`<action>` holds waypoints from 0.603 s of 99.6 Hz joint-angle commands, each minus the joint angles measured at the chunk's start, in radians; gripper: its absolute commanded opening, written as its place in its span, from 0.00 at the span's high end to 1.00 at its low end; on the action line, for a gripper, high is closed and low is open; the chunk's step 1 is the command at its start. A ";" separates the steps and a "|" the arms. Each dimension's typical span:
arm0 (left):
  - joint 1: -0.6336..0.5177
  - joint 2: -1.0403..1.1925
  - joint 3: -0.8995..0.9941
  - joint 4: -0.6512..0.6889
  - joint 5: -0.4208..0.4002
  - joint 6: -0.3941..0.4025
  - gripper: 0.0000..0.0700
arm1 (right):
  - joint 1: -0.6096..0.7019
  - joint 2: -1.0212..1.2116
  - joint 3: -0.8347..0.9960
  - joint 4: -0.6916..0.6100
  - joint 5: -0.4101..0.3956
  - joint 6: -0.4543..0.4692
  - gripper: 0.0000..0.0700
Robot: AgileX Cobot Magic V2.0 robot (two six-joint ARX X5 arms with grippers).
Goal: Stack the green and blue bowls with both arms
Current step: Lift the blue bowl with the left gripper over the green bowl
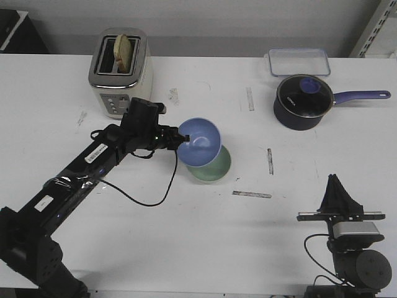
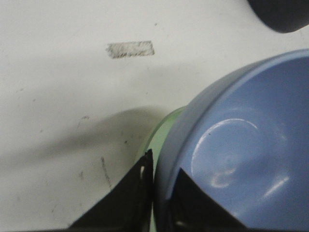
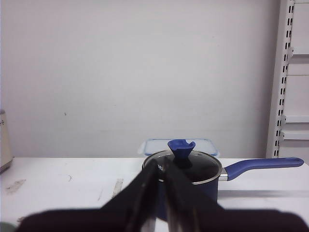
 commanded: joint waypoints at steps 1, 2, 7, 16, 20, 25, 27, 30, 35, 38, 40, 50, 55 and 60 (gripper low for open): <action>-0.018 0.024 0.026 0.046 0.006 -0.014 1.00 | 0.002 -0.002 0.004 0.011 0.002 -0.005 0.98; -0.019 0.024 0.026 0.048 0.006 -0.015 1.00 | 0.002 -0.002 0.004 0.011 0.002 -0.005 0.98; -0.027 0.031 0.026 0.066 0.006 -0.033 1.00 | 0.002 -0.002 0.004 0.011 0.002 -0.005 0.98; -0.045 0.050 0.026 0.076 0.006 -0.054 1.00 | 0.002 -0.002 0.004 0.011 0.002 -0.005 0.98; -0.052 0.060 0.026 0.075 0.006 -0.058 1.00 | 0.002 -0.002 0.004 0.011 0.002 -0.005 0.98; -0.059 0.071 0.026 0.068 0.006 -0.058 0.99 | 0.002 -0.002 0.004 0.011 0.002 -0.005 0.98; -0.062 0.076 0.026 0.068 0.006 -0.059 0.99 | 0.002 -0.002 0.004 0.011 0.002 -0.005 0.98; -0.065 0.082 0.026 0.063 0.006 -0.059 0.99 | 0.002 -0.002 0.004 0.011 0.002 -0.005 0.98; -0.067 0.092 0.026 0.060 0.006 -0.059 0.99 | 0.002 -0.002 0.004 0.011 0.002 -0.005 0.98; -0.068 0.098 0.026 0.058 0.006 -0.061 0.99 | 0.002 -0.002 0.004 0.011 0.002 -0.005 0.98; -0.070 0.101 0.026 0.056 0.005 -0.064 0.99 | 0.002 -0.002 0.004 0.011 0.002 -0.005 0.98; -0.071 0.118 0.026 0.047 0.005 -0.084 0.91 | 0.002 -0.002 0.004 0.011 0.002 -0.005 0.98; -0.071 0.126 0.026 0.041 0.005 -0.084 0.87 | 0.002 -0.002 0.004 0.011 0.002 -0.005 0.98; -0.071 0.131 0.026 0.032 0.005 -0.084 0.87 | 0.002 -0.002 0.004 0.011 0.002 -0.005 0.98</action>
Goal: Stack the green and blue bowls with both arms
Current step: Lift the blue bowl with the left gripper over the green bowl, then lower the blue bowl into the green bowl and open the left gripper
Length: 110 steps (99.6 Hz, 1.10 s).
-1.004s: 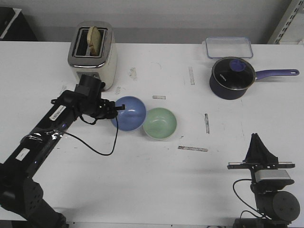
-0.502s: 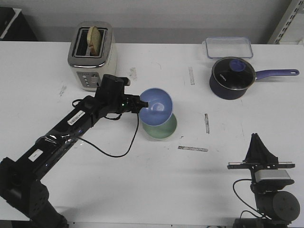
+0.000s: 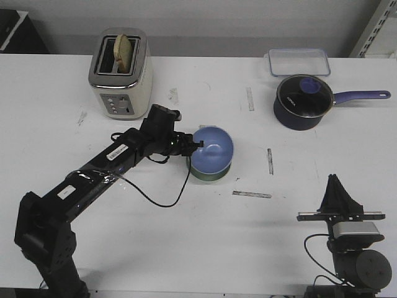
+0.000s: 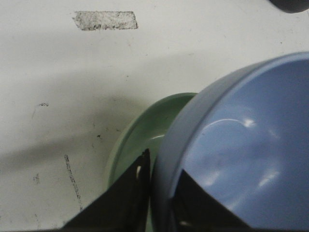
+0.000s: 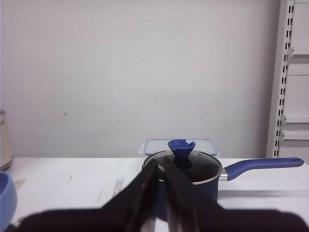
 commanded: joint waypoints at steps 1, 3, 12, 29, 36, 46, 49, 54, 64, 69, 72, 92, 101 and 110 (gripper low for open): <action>-0.007 0.030 0.026 -0.007 0.005 -0.010 0.87 | 0.002 -0.002 0.004 0.011 0.002 -0.005 0.98; -0.007 0.032 0.026 -0.010 0.005 -0.010 0.87 | 0.002 -0.002 0.004 0.011 0.002 -0.005 0.98; -0.012 0.037 0.026 -0.022 0.006 -0.010 0.87 | 0.002 -0.002 0.004 0.011 0.002 -0.005 0.98; -0.019 0.037 0.026 -0.017 0.008 -0.010 0.61 | 0.002 -0.002 0.004 0.011 0.002 -0.005 0.98; -0.019 0.037 0.026 -0.017 0.032 -0.009 0.57 | 0.002 -0.002 0.004 0.011 0.002 -0.005 0.98; -0.019 0.037 0.026 -0.017 0.057 -0.010 0.57 | 0.002 -0.002 0.004 0.011 0.002 -0.005 0.98; -0.020 0.036 0.026 -0.017 0.062 -0.010 0.57 | 0.002 -0.002 0.004 0.011 0.002 -0.005 0.98; -0.023 0.036 0.026 -0.018 0.063 -0.010 0.53 | 0.002 -0.002 0.004 0.011 0.002 -0.005 0.98; -0.026 0.030 0.026 -0.021 0.063 -0.009 0.41 | 0.002 -0.002 0.004 0.011 0.002 -0.005 0.98; -0.029 0.026 0.026 -0.021 0.063 -0.009 0.40 | 0.002 -0.002 0.004 0.011 0.002 -0.005 0.98; -0.031 0.023 0.026 -0.021 0.063 -0.009 0.40 | 0.002 -0.002 0.004 0.011 0.002 -0.005 0.98; -0.035 -0.005 0.026 -0.019 0.063 -0.009 0.40 | 0.002 -0.002 0.004 0.011 0.002 -0.005 0.98; -0.036 -0.017 0.026 -0.018 0.063 -0.009 0.40 | 0.002 -0.002 0.004 0.011 0.002 -0.005 0.98; -0.036 -0.027 0.026 -0.018 0.063 -0.009 0.40 | 0.002 -0.002 0.004 0.011 0.002 -0.005 0.98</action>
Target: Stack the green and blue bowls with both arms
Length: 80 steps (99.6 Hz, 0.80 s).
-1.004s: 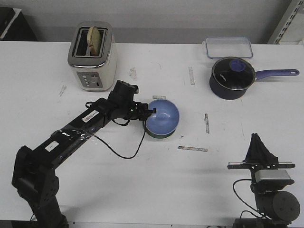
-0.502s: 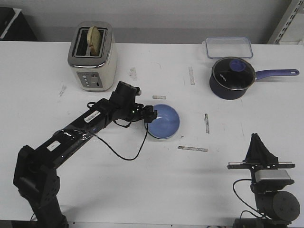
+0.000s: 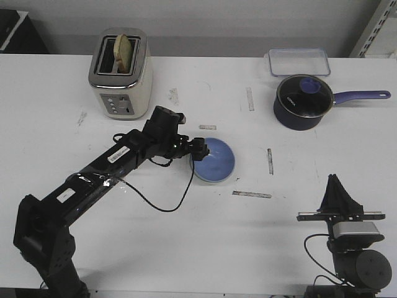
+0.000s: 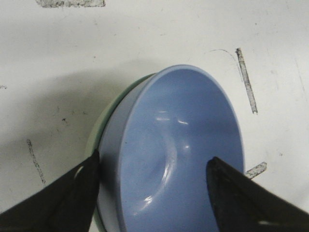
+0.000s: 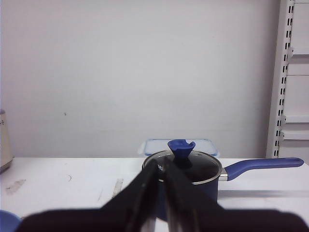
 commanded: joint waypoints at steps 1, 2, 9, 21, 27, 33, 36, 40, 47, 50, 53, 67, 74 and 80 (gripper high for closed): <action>-0.010 -0.007 0.023 0.005 0.007 -0.002 0.40 | 0.002 -0.002 0.004 0.011 0.002 -0.005 0.98; -0.010 -0.008 0.023 0.004 0.007 -0.002 0.40 | 0.002 -0.002 0.004 0.011 0.002 -0.005 0.98; -0.010 -0.016 0.023 0.002 0.007 -0.002 0.40 | 0.002 -0.002 0.004 0.011 0.002 -0.005 0.98; -0.012 -0.036 0.023 0.001 0.007 0.000 0.40 | 0.002 -0.002 0.004 0.011 0.002 -0.005 0.98; -0.012 -0.053 0.022 0.000 0.006 0.003 0.40 | 0.002 -0.002 0.004 0.011 0.002 -0.005 0.98; -0.012 -0.075 0.022 0.001 0.006 0.011 0.40 | 0.002 -0.002 0.004 0.011 0.002 -0.005 0.98; -0.012 -0.086 0.022 0.001 0.006 0.019 0.40 | 0.002 -0.002 0.004 0.011 0.002 -0.005 0.98; -0.012 -0.103 0.022 0.002 0.006 0.043 0.40 | 0.002 -0.002 0.004 0.011 0.002 -0.005 0.98; -0.012 -0.131 0.022 0.003 0.006 0.113 0.40 | 0.002 -0.002 0.004 0.011 0.002 -0.005 0.98; -0.012 -0.145 0.021 0.003 0.006 0.159 0.40 | 0.002 -0.002 0.004 0.011 0.002 -0.005 0.98; -0.011 -0.158 0.019 0.003 0.005 0.200 0.41 | 0.002 -0.002 0.004 0.011 0.002 -0.005 0.98; 0.006 -0.240 -0.040 0.039 -0.005 0.349 0.42 | 0.002 -0.002 0.004 0.011 0.002 -0.005 0.98; 0.011 -0.290 -0.100 0.089 -0.044 0.397 0.43 | 0.002 -0.002 0.004 0.011 0.002 -0.005 0.98; 0.016 -0.338 -0.161 0.139 -0.096 0.424 0.43 | 0.002 -0.002 0.004 0.011 0.002 -0.005 0.98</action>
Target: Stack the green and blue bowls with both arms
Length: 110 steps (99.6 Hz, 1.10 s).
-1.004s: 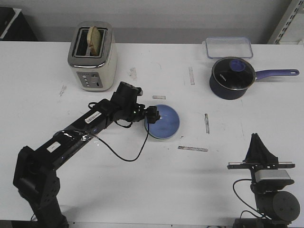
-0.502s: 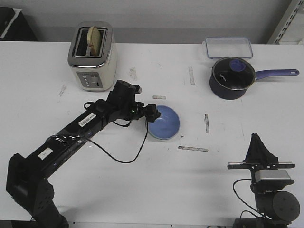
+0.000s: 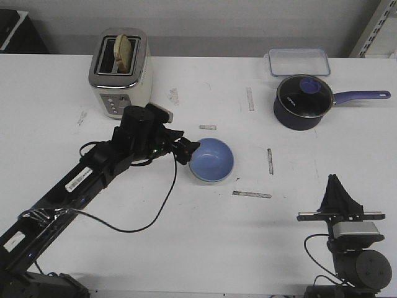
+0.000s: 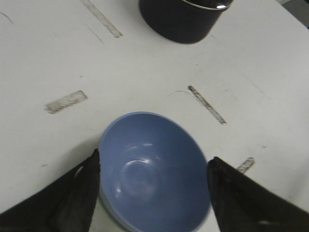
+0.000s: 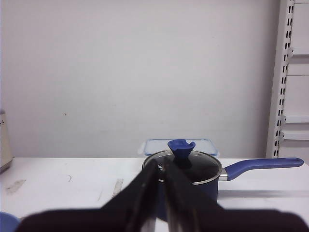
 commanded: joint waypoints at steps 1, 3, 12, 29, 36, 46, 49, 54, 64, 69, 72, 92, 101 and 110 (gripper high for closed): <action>0.002 -0.036 -0.048 0.058 -0.053 0.098 0.43 | 0.003 -0.002 0.004 0.011 0.002 -0.005 0.98; 0.006 -0.053 -0.071 0.077 -0.073 0.101 0.44 | 0.003 -0.002 0.004 0.011 0.002 -0.005 0.98; 0.021 -0.128 -0.180 0.169 -0.150 0.104 0.55 | 0.003 -0.002 0.004 0.011 0.002 -0.005 0.98; 0.073 -0.278 -0.391 0.343 -0.174 0.103 0.67 | 0.003 -0.002 0.004 0.011 0.002 -0.005 0.98; 0.100 -0.343 -0.473 0.398 -0.174 0.103 0.71 | 0.003 -0.002 0.004 0.011 0.002 -0.005 0.98; 0.143 -0.438 -0.586 0.469 -0.174 0.103 0.89 | 0.003 -0.002 0.004 0.011 0.002 -0.005 0.98; 0.157 -0.466 -0.616 0.484 -0.174 0.103 0.92 | 0.003 -0.002 0.004 0.011 0.002 -0.005 0.98; 0.182 -0.516 -0.665 0.504 -0.174 0.103 0.94 | 0.003 -0.002 0.004 0.011 0.002 -0.005 0.98; 0.234 -0.615 -0.748 0.511 -0.207 0.103 0.95 | 0.003 -0.002 0.004 0.011 0.002 -0.005 0.98; 0.258 -0.667 -0.786 0.511 -0.244 0.103 0.95 | 0.003 -0.002 0.004 0.011 0.002 -0.005 0.98; 0.272 -0.698 -0.808 0.511 -0.266 0.103 0.95 | 0.003 -0.002 0.004 0.011 0.002 -0.005 0.98; 0.367 -0.897 -0.933 0.510 -0.305 0.097 1.00 | 0.003 -0.002 0.004 0.011 0.002 -0.005 0.98; 0.401 -0.975 -0.974 0.500 -0.305 0.098 1.00 | 0.003 -0.002 0.004 0.011 0.002 -0.005 0.98; 0.426 -1.042 -0.982 0.441 -0.306 0.098 1.00 | 0.003 -0.002 0.004 0.011 0.002 -0.005 0.98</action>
